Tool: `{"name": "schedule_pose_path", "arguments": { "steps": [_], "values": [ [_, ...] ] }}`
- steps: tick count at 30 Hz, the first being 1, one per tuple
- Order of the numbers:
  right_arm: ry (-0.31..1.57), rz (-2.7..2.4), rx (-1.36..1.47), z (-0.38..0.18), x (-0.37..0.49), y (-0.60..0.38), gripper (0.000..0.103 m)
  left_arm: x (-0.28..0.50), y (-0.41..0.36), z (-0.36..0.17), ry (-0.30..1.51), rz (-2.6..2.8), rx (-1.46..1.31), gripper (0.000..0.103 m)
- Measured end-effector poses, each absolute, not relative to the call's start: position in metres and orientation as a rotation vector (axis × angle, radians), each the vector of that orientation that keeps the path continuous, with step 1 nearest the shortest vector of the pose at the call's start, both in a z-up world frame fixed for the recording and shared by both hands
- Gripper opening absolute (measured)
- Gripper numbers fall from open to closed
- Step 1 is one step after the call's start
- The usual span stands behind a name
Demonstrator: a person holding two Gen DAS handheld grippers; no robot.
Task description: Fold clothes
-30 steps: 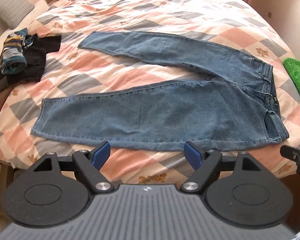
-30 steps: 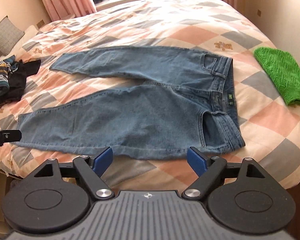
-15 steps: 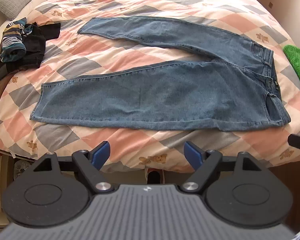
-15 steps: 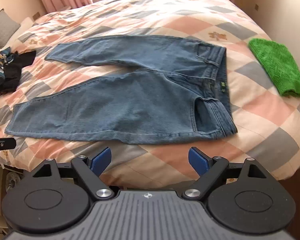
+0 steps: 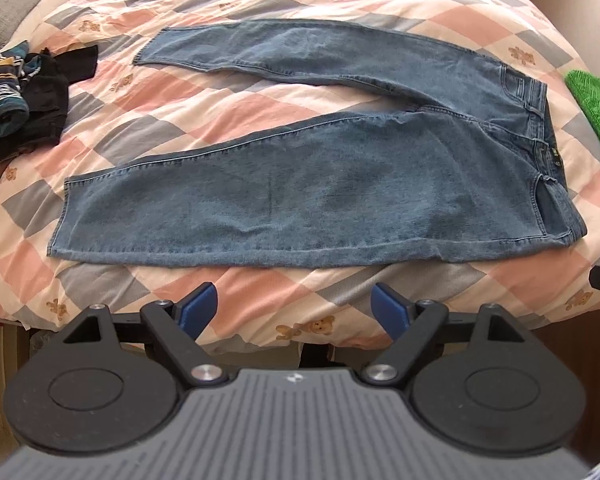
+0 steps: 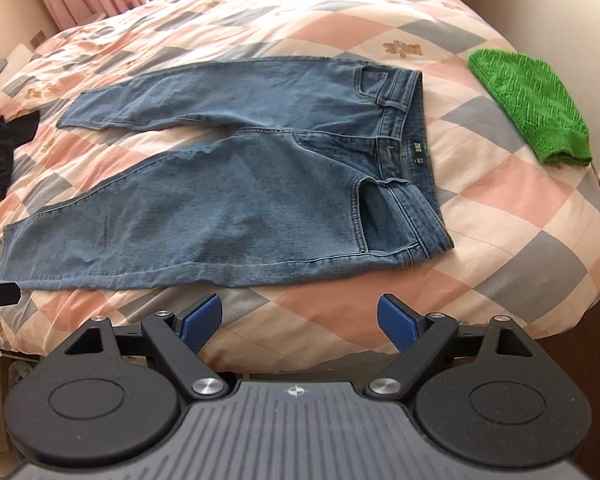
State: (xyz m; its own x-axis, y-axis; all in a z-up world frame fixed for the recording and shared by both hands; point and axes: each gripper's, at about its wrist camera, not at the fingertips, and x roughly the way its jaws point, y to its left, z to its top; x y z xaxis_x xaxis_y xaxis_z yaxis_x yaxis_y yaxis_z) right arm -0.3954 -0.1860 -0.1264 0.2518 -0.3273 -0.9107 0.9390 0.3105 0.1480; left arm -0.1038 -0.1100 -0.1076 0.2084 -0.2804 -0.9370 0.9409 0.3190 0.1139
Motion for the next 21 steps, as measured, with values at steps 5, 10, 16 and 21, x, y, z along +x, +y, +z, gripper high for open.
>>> {"name": "schedule_pose_path", "arguments": {
  "steps": [5, 10, 16, 21],
  "values": [
    [0.949, -1.016, 0.862, -0.140, -0.383, -0.210, 0.087, -0.069, -0.138, -0.129, 1.016, -1.013, 0.869, 0.082],
    [0.993, -1.048, 0.897, -0.164, -0.368, -0.248, 0.087, -0.017, -0.182, -0.161, 1.039, -1.017, 0.922, 0.082],
    [1.025, -1.047, 0.935, -0.206, -0.342, -0.311, 0.087, 0.066, -0.267, -0.212, 0.984, -1.152, 0.948, 0.075],
    [0.978, -0.969, 0.907, -0.239, -0.318, -0.392, 0.074, 0.134, -0.382, -0.243, 0.788, -1.369, 1.001, 0.052]
  ]
}}
